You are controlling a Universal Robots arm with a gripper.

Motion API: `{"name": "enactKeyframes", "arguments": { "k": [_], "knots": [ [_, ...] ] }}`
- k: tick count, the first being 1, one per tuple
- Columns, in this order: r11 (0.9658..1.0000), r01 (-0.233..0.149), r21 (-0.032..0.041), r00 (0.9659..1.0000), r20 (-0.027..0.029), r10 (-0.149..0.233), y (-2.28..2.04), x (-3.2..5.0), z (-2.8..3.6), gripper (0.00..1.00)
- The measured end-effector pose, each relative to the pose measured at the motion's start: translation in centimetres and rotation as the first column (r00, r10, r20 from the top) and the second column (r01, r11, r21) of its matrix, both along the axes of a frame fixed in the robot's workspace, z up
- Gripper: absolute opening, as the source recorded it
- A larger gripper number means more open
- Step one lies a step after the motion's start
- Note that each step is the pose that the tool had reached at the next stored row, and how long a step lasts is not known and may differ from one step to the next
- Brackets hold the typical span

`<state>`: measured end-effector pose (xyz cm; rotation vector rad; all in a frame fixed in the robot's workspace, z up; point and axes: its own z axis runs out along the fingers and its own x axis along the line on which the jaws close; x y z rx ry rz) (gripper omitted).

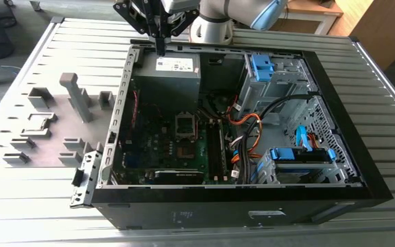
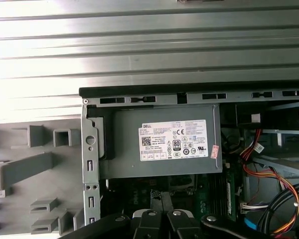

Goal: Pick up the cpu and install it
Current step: 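Reach for the cpu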

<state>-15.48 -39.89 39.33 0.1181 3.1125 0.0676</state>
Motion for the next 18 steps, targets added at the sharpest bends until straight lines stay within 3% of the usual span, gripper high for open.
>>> {"name": "enactKeyframes", "arguments": {
  "k": [18],
  "knots": [
    [1.0000, 0.000, 0.0000, 1.0000, 0.0000, 0.000, 0.00, -1.79, 0.00, 0.11]
  ]
}}
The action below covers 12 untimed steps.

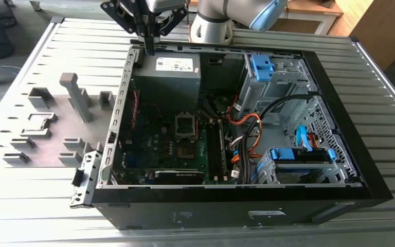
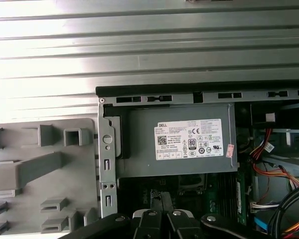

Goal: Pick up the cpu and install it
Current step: 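Reach for the cpu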

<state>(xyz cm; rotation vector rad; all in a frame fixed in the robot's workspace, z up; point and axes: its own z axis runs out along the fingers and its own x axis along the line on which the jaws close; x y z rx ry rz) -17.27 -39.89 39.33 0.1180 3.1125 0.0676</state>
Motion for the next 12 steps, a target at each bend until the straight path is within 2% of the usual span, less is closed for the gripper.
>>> {"name": "enactKeyframes", "arguments": {
  "k": [12],
  "knots": [
    [1.0000, 0.000, 0.0001, 1.0000, 0.0000, 0.000, 0.00, -1.56, -0.02, 0.11]
  ]
}}
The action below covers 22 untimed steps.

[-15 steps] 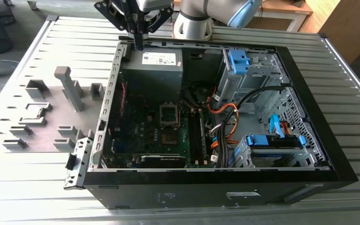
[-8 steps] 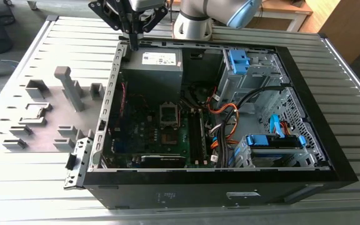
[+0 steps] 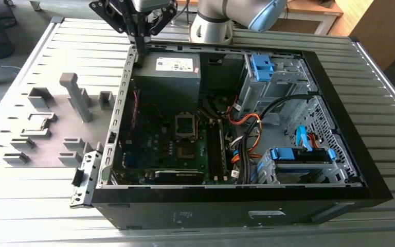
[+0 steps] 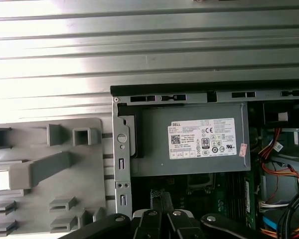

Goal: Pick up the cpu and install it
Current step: 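Reach for the cpu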

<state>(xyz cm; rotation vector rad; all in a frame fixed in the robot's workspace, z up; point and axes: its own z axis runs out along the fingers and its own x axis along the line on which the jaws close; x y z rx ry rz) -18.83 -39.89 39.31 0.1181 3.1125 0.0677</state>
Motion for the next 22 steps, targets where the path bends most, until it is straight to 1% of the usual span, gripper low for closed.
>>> {"name": "enactKeyframes", "arguments": {
  "k": [15, 22],
  "knots": [
    [1.0000, 0.000, -0.0001, 1.0000, -0.0001, 0.000, 0.00, -2.16, -0.02, 0.11],
    [1.0000, 0.000, 0.0000, 1.0000, 0.0000, 0.000, 0.00, -3.36, -0.05, 0.11]
  ]
}}
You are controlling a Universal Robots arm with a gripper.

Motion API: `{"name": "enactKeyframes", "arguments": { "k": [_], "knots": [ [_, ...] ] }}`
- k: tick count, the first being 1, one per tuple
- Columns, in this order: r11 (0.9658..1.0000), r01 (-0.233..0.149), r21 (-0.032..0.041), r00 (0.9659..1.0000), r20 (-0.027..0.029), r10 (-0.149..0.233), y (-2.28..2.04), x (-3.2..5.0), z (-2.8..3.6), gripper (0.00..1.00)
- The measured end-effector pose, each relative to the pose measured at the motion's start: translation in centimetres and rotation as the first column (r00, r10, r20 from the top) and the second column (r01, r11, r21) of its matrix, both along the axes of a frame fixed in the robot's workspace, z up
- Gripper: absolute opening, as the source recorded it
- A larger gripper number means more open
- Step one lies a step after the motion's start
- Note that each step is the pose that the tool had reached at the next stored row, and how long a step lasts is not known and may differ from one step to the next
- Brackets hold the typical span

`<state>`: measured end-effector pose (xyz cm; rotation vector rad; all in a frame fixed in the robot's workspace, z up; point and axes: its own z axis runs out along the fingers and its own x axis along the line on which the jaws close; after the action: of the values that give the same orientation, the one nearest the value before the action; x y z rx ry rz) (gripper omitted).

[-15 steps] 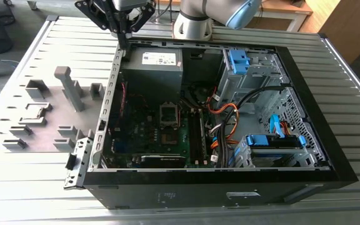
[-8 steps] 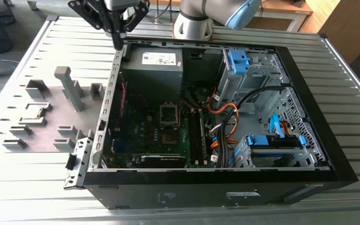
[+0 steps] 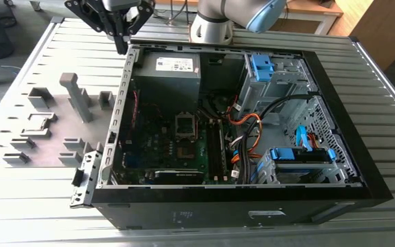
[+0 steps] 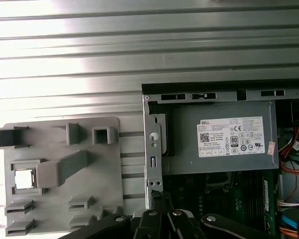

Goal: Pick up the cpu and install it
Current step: 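Reach for the cpu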

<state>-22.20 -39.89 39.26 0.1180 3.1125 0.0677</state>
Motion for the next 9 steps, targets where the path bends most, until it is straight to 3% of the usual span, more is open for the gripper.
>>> {"name": "enactKeyframes", "arguments": {
  "k": [9],
  "knots": [
    [1.0000, 0.000, 0.0000, 1.0000, 0.0000, 0.000, 0.00, -1.64, -0.07, 0.11]
  ]
}}
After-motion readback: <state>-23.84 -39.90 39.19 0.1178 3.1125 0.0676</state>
